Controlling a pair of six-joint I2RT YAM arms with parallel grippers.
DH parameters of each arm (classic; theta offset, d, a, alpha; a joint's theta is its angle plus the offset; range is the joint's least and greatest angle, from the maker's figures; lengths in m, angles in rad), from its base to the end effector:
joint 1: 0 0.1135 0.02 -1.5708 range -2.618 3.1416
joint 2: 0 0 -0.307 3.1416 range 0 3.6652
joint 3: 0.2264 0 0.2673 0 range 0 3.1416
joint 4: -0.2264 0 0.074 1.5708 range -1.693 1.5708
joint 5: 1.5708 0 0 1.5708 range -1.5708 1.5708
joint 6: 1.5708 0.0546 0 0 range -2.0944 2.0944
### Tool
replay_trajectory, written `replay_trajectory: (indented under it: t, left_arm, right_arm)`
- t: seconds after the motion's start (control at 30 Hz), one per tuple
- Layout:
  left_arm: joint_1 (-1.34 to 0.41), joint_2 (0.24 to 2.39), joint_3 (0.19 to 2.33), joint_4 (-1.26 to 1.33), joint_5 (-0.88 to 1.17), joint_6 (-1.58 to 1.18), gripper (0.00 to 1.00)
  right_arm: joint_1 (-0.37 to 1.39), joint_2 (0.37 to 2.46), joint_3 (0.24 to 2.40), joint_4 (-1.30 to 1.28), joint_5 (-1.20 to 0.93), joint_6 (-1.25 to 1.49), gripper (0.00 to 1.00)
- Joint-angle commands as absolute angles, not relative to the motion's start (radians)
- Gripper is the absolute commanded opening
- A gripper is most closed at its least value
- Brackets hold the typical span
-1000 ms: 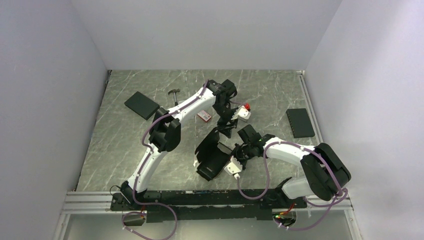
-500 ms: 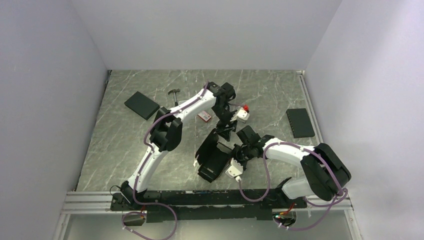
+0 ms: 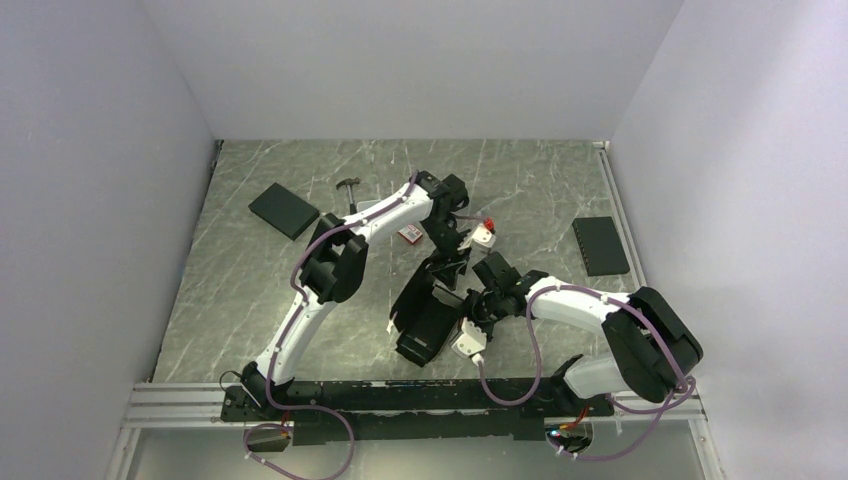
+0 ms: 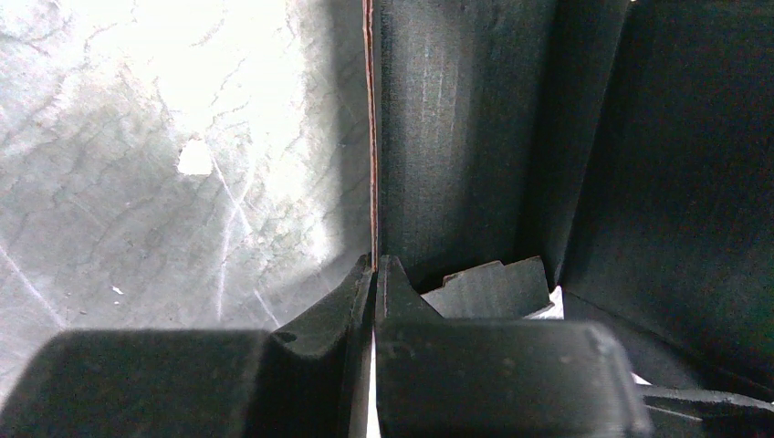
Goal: Fold the paper box
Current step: Fold the paper box at the center of the board.
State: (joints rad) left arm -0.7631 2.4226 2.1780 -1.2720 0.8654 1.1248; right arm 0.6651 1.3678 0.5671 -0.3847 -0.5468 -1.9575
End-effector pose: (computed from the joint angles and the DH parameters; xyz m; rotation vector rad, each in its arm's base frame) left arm 0.3501 -0.3923 0.2016 2.1929 1.5468 -1.2061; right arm 0.1618 0.1630 0.1572 -2.4515 0.5093 0.2660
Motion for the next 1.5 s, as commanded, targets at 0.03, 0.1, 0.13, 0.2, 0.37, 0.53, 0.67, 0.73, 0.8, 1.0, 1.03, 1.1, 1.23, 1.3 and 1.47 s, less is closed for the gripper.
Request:
replay_trajectory:
  t: [0.03, 0.1, 0.13, 0.2, 0.37, 0.53, 0.67, 0.73, 0.8, 1.0, 1.03, 1.1, 1.23, 1.3, 1.47]
  left_arm:
    - [-0.775, 2.419, 2.159, -1.274, 0.881, 1.186, 0.62]
    - [-0.775, 2.419, 2.155, -1.272, 0.878, 1.183, 0.62]
    - [-0.776, 2.419, 2.153, -1.273, 0.877, 1.184, 0.62]
    - [-0.776, 2.418, 2.148, -1.271, 0.875, 1.183, 0.62]
    - [-0.776, 2.412, 2.141, -1.268, 0.879, 1.183, 0.62]
    - [-0.776, 2.395, 2.13, -1.265, 0.858, 1.194, 0.66]
    - [-0.776, 2.394, 2.13, -1.278, 0.858, 1.217, 0.71]
    - [-0.775, 2.402, 2.142, -1.292, 0.852, 1.224, 0.71]
    - [-0.773, 2.412, 2.157, -1.308, 0.847, 1.229, 0.71]
    - [-0.776, 2.418, 2.148, -1.301, 0.858, 1.23, 0.71]
    - [-0.778, 2.418, 2.145, -1.293, 0.858, 1.227, 0.7]
    - [-0.784, 2.419, 2.136, -1.278, 0.855, 1.218, 0.69]
    - [-0.794, 2.425, 2.131, -1.258, 0.84, 1.199, 0.67]
    - [-0.799, 2.426, 2.131, -1.254, 0.834, 1.193, 0.65]
    - [-0.805, 2.419, 2.118, -1.24, 0.817, 1.19, 0.65]
  right_arm:
    - [0.673, 1.346, 0.565, -0.401, -0.555, -1.98, 0.0]
    - [0.673, 1.348, 0.565, -0.398, -0.554, -1.979, 0.0]
    - [0.673, 1.349, 0.563, -0.397, -0.554, -1.979, 0.0]
    - [0.672, 1.349, 0.562, -0.397, -0.555, -1.977, 0.0]
    - [0.673, 1.349, 0.563, -0.4, -0.557, -1.973, 0.0]
    - [0.673, 1.346, 0.564, -0.405, -0.561, -1.968, 0.0]
    - [0.673, 1.347, 0.568, -0.407, -0.566, -1.965, 0.0]
    - [0.673, 1.347, 0.57, -0.409, -0.567, -1.964, 0.0]
    - [0.673, 1.349, 0.572, -0.41, -0.569, -1.96, 0.0]
    - [0.673, 1.354, 0.577, -0.411, -0.571, -1.962, 0.0]
    - [0.673, 1.357, 0.579, -0.412, -0.572, -1.96, 0.0]
    - [0.673, 1.359, 0.586, -0.415, -0.574, -1.959, 0.0]
    - [0.673, 1.364, 0.602, -0.422, -0.572, -1.962, 0.0]
    - [0.673, 1.364, 0.606, -0.423, -0.572, -1.962, 0.0]
    - [0.673, 1.358, 0.602, -0.418, -0.572, -1.961, 0.0]
